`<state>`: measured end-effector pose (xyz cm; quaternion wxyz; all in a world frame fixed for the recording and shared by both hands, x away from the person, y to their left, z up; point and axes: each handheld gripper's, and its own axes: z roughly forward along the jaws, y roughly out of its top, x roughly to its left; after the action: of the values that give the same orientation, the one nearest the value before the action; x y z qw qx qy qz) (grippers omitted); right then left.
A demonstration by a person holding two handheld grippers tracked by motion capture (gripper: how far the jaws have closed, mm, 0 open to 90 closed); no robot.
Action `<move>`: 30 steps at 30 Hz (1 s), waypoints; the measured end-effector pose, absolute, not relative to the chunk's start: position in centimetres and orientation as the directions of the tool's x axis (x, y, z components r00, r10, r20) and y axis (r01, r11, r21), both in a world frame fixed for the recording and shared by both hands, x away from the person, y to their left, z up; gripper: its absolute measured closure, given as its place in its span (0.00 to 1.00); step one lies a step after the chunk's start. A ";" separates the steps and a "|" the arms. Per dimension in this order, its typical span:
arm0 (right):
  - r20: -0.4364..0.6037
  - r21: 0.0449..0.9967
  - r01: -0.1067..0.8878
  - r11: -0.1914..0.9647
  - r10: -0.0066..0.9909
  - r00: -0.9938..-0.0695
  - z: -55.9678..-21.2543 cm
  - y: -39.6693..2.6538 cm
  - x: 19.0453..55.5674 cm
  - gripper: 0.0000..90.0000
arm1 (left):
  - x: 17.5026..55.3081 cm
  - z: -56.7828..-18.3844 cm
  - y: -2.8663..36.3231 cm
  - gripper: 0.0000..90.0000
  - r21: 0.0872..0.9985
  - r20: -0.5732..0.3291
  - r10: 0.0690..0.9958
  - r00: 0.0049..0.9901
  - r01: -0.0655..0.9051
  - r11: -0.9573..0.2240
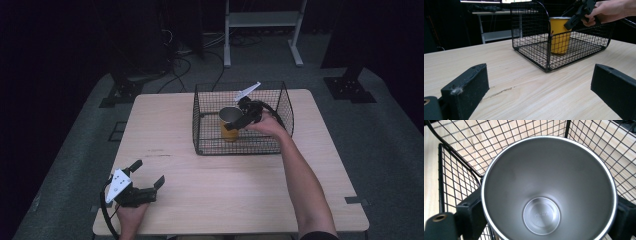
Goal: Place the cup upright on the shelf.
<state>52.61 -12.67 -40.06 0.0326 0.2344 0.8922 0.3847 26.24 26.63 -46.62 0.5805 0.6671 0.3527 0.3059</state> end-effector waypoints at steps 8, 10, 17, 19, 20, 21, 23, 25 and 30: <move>0.091 0.697 0.375 0.612 0.442 -0.892 -39.8 -12.6 52.2 0.05 | 26.2 -46.6 26.6 0.01 0.990 -0.001 0.826 0.564 0.115 -0.078; 0.080 0.692 0.376 0.616 0.452 -0.888 -39.7 -12.6 52.1 0.02 | 26.2 -46.6 26.6 0.01 0.990 0.000 0.825 0.564 0.115 -0.078; 0.089 0.722 0.375 0.581 0.460 -0.883 -38.7 -13.2 51.9 0.00 | 26.2 -46.6 26.6 0.01 0.990 0.001 0.826 0.564 0.114 -0.079; 0.094 0.732 0.376 0.568 0.462 -0.882 -38.4 -13.4 51.8 0.00 | 26.2 -46.6 26.6 0.01 0.990 0.001 0.826 0.564 0.114 -0.080; 0.098 0.736 0.376 0.563 0.461 -0.882 -38.2 -13.5 51.8 0.00 | 26.2 -46.6 26.6 0.01 0.990 0.001 0.826 0.564 0.114 -0.079; 0.106 0.741 0.376 0.556 0.456 -0.884 -38.1 -13.6 51.8 0.00 | 26.2 -46.6 26.6 0.01 0.990 0.001 0.826 0.563 0.113 -0.079; 0.105 0.753 0.373 0.542 0.461 -0.881 -37.8 -13.8 51.7 0.00 | 26.2 -46.6 26.5 0.01 0.990 0.001 0.827 0.562 0.114 -0.079; 0.119 0.766 0.377 0.522 0.461 -0.880 -37.5 -14.0 51.8 0.00 | 26.2 -46.6 26.6 0.01 0.990 0.001 0.827 0.562 0.114 -0.079; 0.135 0.791 0.381 0.479 0.471 -0.872 -36.5 -14.7 51.6 0.00 | 26.2 -46.6 26.6 0.01 0.990 0.002 0.827 0.562 0.114 -0.079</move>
<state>51.56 -14.74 -36.47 0.0503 0.2483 0.8583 0.4462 26.25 26.55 -46.62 0.5795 0.6671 0.3528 0.3077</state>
